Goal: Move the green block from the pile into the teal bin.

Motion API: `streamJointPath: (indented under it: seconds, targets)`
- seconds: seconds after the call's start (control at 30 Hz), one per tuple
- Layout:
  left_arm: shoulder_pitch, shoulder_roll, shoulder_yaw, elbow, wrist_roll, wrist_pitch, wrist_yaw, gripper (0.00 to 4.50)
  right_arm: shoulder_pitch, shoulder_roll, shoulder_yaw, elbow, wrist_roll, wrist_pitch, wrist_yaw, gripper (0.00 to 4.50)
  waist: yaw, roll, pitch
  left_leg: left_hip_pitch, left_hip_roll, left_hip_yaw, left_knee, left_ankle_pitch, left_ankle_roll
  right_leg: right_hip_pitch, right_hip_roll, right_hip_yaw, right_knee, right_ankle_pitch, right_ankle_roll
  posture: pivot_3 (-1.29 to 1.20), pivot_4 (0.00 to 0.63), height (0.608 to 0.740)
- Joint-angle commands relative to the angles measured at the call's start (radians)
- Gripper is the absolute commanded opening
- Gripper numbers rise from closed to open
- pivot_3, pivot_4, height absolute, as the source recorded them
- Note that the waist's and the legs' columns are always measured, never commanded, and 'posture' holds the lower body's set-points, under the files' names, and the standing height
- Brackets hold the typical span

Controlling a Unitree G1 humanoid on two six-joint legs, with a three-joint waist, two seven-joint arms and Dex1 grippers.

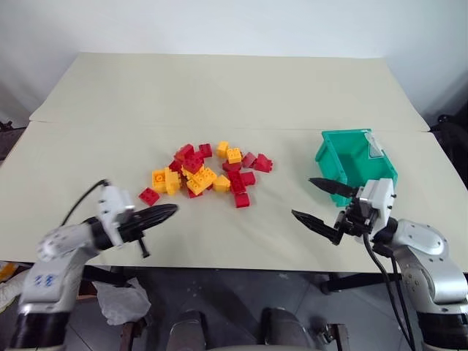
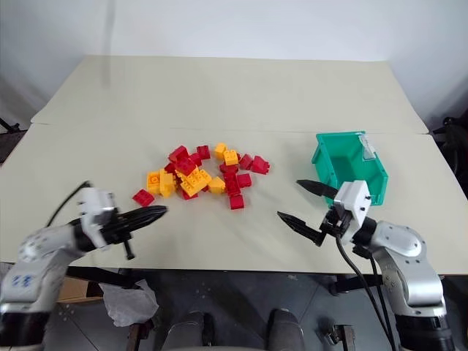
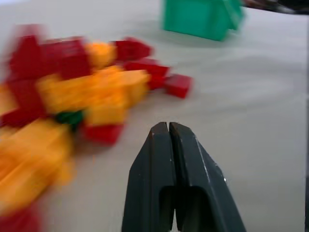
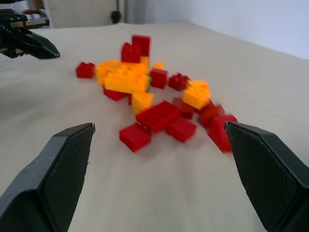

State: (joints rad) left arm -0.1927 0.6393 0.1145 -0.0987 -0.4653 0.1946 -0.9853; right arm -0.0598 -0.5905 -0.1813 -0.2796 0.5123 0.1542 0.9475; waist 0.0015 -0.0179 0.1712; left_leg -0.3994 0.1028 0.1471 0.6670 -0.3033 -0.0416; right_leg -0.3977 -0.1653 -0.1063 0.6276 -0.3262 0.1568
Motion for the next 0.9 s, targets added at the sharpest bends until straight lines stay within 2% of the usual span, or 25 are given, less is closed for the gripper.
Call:
streamJointPath:
  seconds: [0.03,0.13,0.27,0.4,0.53,0.63,0.9]
  targets:
    - [-0.136,-0.052,-0.113,0.085,0.046,0.016,-0.03,0.03,0.021,-0.003,-0.028,-0.068,0.002,-0.024,-0.027,4.5,-0.003,0.0,0.0,0.0,0.0,0.0,0.0,0.0,0.0,0.0,0.0,0.0,0.0,0.0,0.0,0.0,0.15,0.74]
    - [-0.259,-0.109,-0.168,0.197,0.096,0.009,-0.015,0.03,0.04,0.003,-0.021,-0.091,-0.006,-0.028,-0.044,4.5,-0.003,0.0,0.0,0.0,0.0,0.0,0.001,0.0,0.0,0.0,0.0,0.0,0.0,0.0,0.0,0.0,0.15,0.74]
    - [-0.404,-0.16,-0.156,0.398,0.163,-0.005,0.078,0.03,0.059,0.017,-0.006,-0.137,-0.011,-0.02,-0.078,4.5,0.001,0.0,0.0,0.0,0.0,0.0,0.001,0.0,0.0,0.0,0.0,0.0,0.0,0.0,0.0,0.0,0.15,0.74]
    - [-0.488,-0.182,-0.09,0.544,0.175,-0.082,0.148,0.03,0.073,0.02,-0.005,-0.162,-0.007,-0.014,-0.096,4.5,0.0,0.0,0.0,-0.001,0.0,0.0,0.002,0.0,0.0,0.0,0.0,0.0,0.0,0.0,0.001,0.0,0.15,0.74]
    - [-0.579,-0.183,0.032,0.709,0.169,-0.169,0.305,0.03,0.08,0.023,0.004,-0.168,-0.008,-0.019,-0.107,4.5,-0.001,-0.001,0.0,-0.001,0.0,-0.001,0.002,0.0,0.0,0.0,0.0,0.0,0.0,0.0,0.001,0.0,0.15,0.74]
    - [-0.576,-0.159,0.038,0.746,0.197,-0.169,0.324,0.03,0.074,0.029,0.015,-0.164,-0.012,-0.021,-0.114,4.5,-0.005,-0.001,0.0,-0.001,0.0,-0.001,0.002,0.0,0.0,0.0,0.0,0.0,0.0,0.0,0.001,0.0,0.15,0.74]
    - [-0.471,-0.077,-0.037,0.652,0.24,-0.17,0.136,0.03,0.056,0.038,0.042,-0.154,-0.013,-0.021,-0.11,4.5,0.001,-0.001,0.0,-0.001,-0.001,-0.001,0.001,0.0,0.0,0.0,0.0,-0.001,0.0,0.001,0.001,0.0,0.15,0.74]
